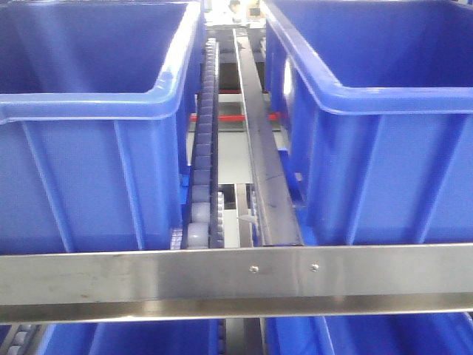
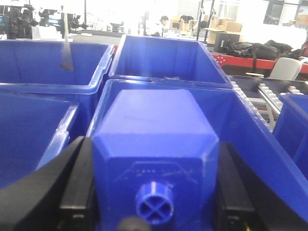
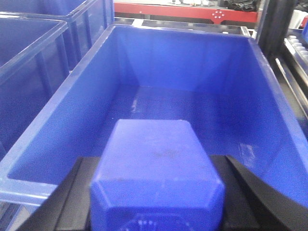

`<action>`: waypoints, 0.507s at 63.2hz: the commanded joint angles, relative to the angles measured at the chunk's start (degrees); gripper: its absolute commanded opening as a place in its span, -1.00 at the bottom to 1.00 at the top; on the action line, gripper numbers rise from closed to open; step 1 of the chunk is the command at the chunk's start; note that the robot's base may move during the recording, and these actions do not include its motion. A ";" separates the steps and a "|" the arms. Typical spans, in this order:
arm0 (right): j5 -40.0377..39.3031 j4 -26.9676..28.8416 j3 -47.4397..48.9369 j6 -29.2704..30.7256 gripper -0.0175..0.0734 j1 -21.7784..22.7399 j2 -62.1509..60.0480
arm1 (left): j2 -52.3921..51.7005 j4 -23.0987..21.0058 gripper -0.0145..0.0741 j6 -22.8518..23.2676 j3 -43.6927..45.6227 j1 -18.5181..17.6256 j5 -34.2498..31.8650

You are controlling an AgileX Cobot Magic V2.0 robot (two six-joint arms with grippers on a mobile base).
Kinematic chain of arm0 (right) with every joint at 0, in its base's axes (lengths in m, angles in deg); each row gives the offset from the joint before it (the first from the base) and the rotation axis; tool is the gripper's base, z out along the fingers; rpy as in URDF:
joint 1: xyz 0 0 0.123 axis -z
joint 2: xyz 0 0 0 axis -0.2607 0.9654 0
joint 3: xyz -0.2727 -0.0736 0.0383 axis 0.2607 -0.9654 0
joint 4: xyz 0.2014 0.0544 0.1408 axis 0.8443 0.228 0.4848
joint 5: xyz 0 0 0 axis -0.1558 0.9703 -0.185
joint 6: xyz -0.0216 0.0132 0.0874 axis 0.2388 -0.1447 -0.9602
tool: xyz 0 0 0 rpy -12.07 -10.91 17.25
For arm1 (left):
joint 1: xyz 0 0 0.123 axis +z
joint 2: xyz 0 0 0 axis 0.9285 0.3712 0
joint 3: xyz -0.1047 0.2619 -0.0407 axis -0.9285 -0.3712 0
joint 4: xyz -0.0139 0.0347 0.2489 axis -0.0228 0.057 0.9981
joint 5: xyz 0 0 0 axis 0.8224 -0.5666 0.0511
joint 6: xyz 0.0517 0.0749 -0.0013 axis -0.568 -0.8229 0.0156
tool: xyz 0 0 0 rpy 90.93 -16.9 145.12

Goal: Pick and sort blue part to right shelf
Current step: 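Stop the base in front of the shelf bins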

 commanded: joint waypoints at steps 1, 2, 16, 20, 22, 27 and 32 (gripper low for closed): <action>-5.49 -0.41 1.65 -0.06 0.04 0.47 0.24 | 0.56 0.00 0.03 0.05 1.60 0.14 -5.38; -5.49 -0.41 1.65 -0.06 0.04 0.47 0.24 | 0.56 0.00 0.03 0.05 1.60 0.14 -5.38; -5.49 -0.41 1.65 -0.06 0.04 0.47 0.24 | 0.56 0.00 0.03 0.05 1.60 0.14 -5.38; -5.49 -0.41 1.65 -0.06 0.04 0.47 0.24 | 0.56 0.00 0.03 0.05 1.60 0.14 -5.38; -5.49 -0.41 1.65 -0.06 0.04 0.47 0.24 | 0.56 0.00 0.03 0.05 1.60 0.14 -5.38; -5.49 -0.41 1.65 -0.06 0.04 0.47 0.24 | 0.56 0.00 0.03 0.05 1.60 0.14 -5.38; -5.49 -0.41 1.65 -0.06 0.04 0.47 0.24 | 0.56 0.00 0.03 0.05 1.60 0.14 -5.38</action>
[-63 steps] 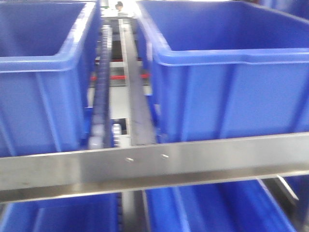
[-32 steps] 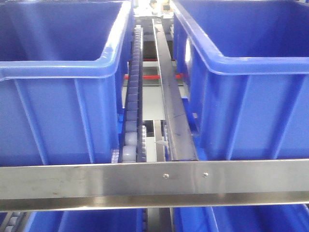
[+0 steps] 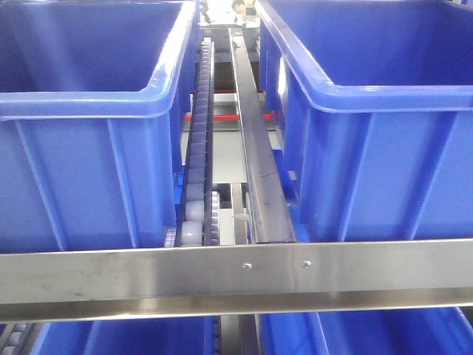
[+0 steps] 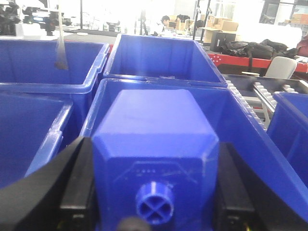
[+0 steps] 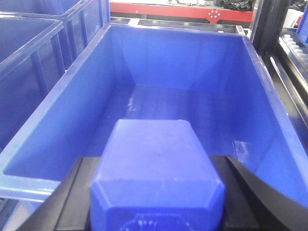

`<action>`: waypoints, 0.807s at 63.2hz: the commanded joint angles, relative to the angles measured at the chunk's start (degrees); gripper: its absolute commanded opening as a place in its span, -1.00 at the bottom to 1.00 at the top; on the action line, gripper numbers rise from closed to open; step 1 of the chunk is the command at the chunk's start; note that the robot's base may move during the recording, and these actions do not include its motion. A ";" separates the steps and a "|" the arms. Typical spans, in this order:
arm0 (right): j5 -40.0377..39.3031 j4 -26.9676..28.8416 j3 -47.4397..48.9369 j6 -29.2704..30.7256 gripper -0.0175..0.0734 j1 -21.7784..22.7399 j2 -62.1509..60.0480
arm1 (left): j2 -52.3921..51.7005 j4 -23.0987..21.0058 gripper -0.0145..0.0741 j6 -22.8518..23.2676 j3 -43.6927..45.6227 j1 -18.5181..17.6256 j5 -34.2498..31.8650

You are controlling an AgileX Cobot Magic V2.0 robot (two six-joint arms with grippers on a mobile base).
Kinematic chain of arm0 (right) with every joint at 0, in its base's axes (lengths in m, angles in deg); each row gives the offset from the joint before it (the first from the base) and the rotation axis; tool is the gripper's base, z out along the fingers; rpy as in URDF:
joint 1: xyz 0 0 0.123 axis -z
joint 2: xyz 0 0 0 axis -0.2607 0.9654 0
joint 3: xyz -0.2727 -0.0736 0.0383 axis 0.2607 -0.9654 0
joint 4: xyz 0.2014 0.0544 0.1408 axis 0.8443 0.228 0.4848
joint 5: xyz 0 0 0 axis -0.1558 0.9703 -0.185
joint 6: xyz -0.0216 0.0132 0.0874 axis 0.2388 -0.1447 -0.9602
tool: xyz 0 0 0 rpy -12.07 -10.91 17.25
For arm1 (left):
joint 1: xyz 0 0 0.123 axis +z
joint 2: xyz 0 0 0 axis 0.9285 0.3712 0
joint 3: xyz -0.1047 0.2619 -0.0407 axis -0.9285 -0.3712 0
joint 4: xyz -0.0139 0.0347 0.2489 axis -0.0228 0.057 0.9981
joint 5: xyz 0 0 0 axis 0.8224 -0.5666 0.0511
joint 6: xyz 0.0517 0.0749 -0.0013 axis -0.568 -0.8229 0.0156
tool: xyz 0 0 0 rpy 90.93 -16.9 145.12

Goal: Pick and sort blue part to right shelf
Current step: 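Stop the base in front of the shelf bins, then lower both held blue parts into the blue bins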

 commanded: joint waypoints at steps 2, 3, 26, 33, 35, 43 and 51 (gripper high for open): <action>-5.49 -0.41 1.65 -0.06 0.04 0.47 0.24 | 0.56 0.00 0.03 0.05 1.60 0.14 -5.38; -5.49 -0.41 1.65 -0.06 0.04 0.47 0.24 | 0.56 0.00 0.03 0.05 1.60 0.14 -5.38; -5.70 -0.41 1.65 -0.06 0.04 0.47 0.24 | 0.56 0.00 0.03 0.05 1.60 0.14 -5.38; -5.72 -0.41 1.65 -0.06 0.04 0.47 0.24 | 0.56 0.00 0.03 0.05 1.60 0.14 -5.38; -5.72 -0.41 1.65 -0.06 0.04 0.47 0.24 | 0.56 0.00 0.03 0.05 1.60 0.14 -5.38; -5.98 -0.41 1.65 -0.06 0.04 0.47 0.24 | 0.56 0.00 0.03 0.05 1.60 0.14 -5.38; -5.63 -0.41 1.65 -0.06 0.04 0.47 0.36 | 0.56 0.00 0.03 0.05 1.60 0.14 -5.38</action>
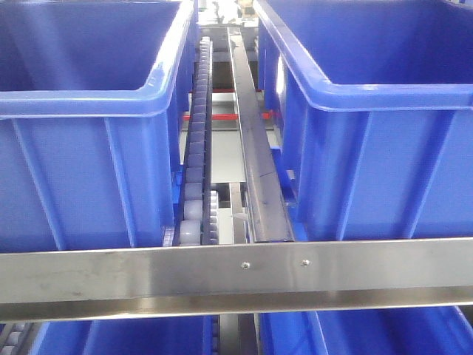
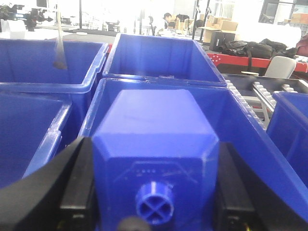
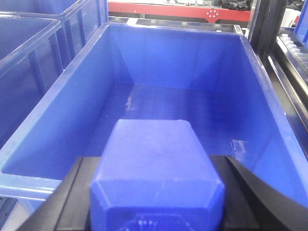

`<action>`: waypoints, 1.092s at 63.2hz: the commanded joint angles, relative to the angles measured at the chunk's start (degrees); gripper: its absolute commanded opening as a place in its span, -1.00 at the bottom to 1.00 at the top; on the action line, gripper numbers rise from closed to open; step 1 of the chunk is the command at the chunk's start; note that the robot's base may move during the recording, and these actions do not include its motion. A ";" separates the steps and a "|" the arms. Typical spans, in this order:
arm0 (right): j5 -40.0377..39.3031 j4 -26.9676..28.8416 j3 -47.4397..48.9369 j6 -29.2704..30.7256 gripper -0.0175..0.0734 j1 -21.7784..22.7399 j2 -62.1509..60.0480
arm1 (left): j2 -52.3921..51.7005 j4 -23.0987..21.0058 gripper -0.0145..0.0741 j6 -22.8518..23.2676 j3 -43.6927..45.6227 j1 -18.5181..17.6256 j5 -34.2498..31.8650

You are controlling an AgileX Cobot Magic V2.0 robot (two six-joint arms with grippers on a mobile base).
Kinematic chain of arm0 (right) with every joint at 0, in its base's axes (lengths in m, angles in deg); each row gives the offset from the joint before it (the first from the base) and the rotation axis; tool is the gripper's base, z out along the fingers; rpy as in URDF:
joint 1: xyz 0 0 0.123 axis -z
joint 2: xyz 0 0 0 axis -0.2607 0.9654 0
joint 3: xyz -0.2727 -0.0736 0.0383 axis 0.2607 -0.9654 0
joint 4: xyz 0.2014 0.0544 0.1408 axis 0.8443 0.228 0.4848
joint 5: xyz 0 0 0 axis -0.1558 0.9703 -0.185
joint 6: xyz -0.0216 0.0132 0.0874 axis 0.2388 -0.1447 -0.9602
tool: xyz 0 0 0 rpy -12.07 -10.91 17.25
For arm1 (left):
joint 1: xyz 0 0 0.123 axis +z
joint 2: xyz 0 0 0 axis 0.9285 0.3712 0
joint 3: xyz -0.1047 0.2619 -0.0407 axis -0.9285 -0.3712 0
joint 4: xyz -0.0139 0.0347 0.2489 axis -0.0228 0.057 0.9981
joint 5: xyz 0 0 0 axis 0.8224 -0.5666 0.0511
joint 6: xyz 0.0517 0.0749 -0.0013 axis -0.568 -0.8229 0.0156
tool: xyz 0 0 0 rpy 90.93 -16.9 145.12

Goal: Pick and sort blue part to right shelf
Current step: 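Lower both held blue parts into the blue bins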

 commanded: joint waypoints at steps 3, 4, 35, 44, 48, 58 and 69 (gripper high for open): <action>-5.62 -0.41 1.72 -0.06 0.04 0.47 0.69 | 0.56 0.00 0.03 0.05 1.60 0.14 -5.38; -5.62 -0.41 1.78 -0.06 0.04 0.47 0.86 | 0.56 0.00 0.03 0.05 1.60 0.14 -5.38; -12.32 -0.41 17.13 0.00 0.04 0.47 31.65 | 23.07 0.00 0.03 -6.34 5.29 -10.69 -12.30; -16.12 -0.41 20.33 0.00 0.04 0.47 39.50 | 31.59 0.00 0.03 -6.34 6.20 -11.84 -20.42; -18.35 -0.41 21.04 0.00 0.04 0.47 42.31 | 34.65 0.00 0.04 -6.34 7.10 -11.84 -20.43; -19.27 -0.35 21.24 -0.06 0.07 0.47 45.95 | 39.68 0.00 0.24 -6.34 9.59 -11.84 -20.92; -18.67 1.13 21.24 -0.06 0.52 0.47 45.96 | 40.93 -2.41 0.48 -6.34 10.33 -11.84 -21.05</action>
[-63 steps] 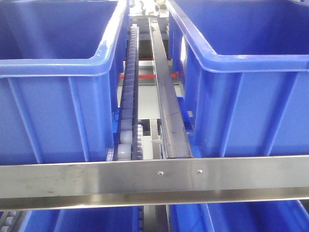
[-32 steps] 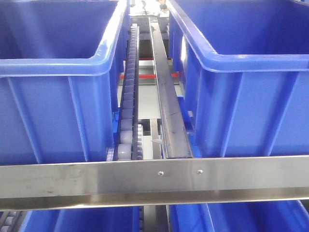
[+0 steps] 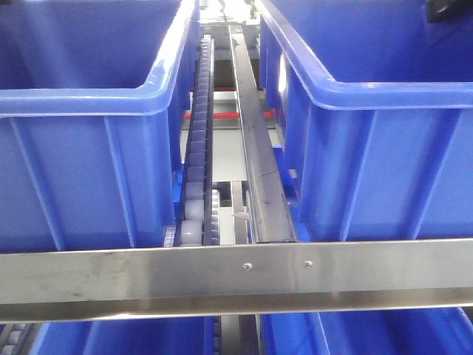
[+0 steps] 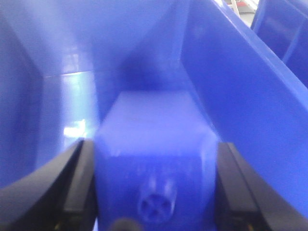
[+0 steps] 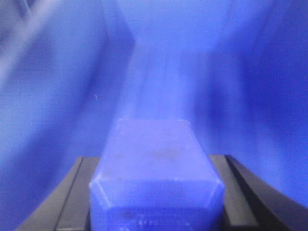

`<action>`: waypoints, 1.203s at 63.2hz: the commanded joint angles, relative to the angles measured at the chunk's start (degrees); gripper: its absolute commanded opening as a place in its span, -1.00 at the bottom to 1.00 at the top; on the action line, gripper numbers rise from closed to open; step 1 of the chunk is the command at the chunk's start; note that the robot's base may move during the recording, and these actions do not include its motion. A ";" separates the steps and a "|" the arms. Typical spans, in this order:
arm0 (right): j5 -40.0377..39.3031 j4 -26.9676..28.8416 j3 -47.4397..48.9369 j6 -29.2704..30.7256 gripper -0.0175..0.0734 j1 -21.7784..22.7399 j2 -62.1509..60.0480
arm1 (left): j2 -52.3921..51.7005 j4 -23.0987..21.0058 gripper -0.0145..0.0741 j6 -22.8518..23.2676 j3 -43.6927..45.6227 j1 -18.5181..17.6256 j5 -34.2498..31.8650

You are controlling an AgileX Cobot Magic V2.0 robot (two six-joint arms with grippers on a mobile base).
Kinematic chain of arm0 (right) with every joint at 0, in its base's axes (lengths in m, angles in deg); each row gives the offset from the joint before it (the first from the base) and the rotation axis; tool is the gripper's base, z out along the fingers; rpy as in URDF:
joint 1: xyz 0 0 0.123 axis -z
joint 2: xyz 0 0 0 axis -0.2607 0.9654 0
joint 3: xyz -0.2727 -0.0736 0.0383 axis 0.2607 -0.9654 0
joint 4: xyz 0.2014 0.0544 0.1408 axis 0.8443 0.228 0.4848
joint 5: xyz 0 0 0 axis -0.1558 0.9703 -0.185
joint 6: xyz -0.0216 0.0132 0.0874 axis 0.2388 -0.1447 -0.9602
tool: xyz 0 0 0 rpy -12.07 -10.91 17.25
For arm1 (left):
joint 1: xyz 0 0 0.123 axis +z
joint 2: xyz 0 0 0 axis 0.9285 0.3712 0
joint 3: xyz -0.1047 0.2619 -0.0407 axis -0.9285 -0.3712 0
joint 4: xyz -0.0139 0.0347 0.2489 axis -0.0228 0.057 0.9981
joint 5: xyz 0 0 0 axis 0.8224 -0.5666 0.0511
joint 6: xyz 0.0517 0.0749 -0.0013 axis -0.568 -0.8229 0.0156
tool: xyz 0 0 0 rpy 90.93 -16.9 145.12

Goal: Pick and sort blue part to right shelf
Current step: 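Lower both held blue parts into the blue bins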

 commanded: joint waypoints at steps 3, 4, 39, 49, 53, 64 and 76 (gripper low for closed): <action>-5.07 1.53 2.44 -0.06 0.65 0.47 -1.32 | -0.93 -2.26 0.48 -0.14 2.35 -0.44 -5.52; -5.01 2.08 2.44 -0.06 0.67 0.47 -1.32 | -0.93 -2.26 0.48 -0.14 2.35 -0.44 -5.52; -2.59 2.80 2.93 -0.06 0.31 0.75 -6.36 | -3.39 -2.26 -0.42 -0.14 2.35 -0.44 -5.72; -2.48 2.75 2.93 -0.06 -0.52 0.75 -7.85 | -5.43 -2.26 -0.37 -0.14 2.35 -0.05 -7.10; -2.37 2.79 2.93 -0.06 -0.47 0.75 -7.91 | -6.05 -2.26 -0.37 -0.14 2.35 0.64 -7.71; 0.36 2.93 2.54 -0.06 -0.47 2.83 -9.84 | -8.79 -2.26 -0.37 -0.14 2.35 5.46 -6.42; 0.38 2.85 -0.56 -0.06 -0.47 8.81 -16.25 | -15.90 -2.26 -0.37 -0.14 -0.21 10.25 -3.44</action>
